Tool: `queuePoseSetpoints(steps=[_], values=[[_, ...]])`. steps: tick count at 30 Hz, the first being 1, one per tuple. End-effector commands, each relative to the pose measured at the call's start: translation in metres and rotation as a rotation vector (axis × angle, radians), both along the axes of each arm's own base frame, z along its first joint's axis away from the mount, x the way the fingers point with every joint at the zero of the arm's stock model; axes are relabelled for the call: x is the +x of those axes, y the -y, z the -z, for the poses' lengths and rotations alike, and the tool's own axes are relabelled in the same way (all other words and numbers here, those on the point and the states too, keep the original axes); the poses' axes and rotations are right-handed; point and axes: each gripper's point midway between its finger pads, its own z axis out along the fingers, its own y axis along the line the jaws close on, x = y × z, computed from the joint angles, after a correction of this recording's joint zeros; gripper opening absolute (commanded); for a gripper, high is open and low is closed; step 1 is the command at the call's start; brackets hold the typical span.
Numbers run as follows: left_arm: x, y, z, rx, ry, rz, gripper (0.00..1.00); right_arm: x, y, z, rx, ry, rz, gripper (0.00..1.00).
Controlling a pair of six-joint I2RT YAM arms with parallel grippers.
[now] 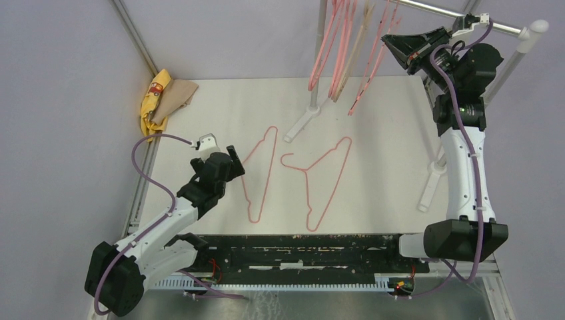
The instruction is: Organize the hangers
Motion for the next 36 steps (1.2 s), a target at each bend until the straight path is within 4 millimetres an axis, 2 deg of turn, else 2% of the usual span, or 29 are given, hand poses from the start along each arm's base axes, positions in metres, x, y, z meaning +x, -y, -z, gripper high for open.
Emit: queuePoseSetpoints(steps=[1, 8, 15, 21, 25, 31, 36], values=[[0.012, 0.001, -0.021, 0.021, 0.05, -0.01, 0.99, -0.009, 0.004, -0.039, 0.0, 0.139, -0.024, 0.01], [0.013, 0.001, -0.02, 0.027, 0.048, -0.012, 0.99, 0.019, 0.021, -0.001, 0.018, 0.054, 0.016, 0.01], [0.013, 0.0, -0.02, 0.029, 0.048, -0.011, 0.99, 0.033, 0.036, 0.043, 0.012, -0.052, 0.083, 0.01], [0.013, 0.001, -0.018, 0.03, 0.043, -0.009, 0.99, 0.035, 0.04, 0.073, -0.019, -0.119, 0.119, 0.01], [0.013, 0.002, -0.018, 0.028, 0.04, -0.003, 0.99, 0.037, 0.042, 0.079, -0.035, -0.136, 0.133, 0.01], [0.011, 0.0, -0.02, 0.029, 0.049, -0.01, 0.99, 0.04, 0.041, 0.079, -0.027, -0.126, 0.122, 0.01], [0.012, 0.0, -0.017, 0.027, 0.042, -0.012, 0.99, 0.009, 0.033, 0.067, -0.068, -0.072, 0.113, 0.01]])
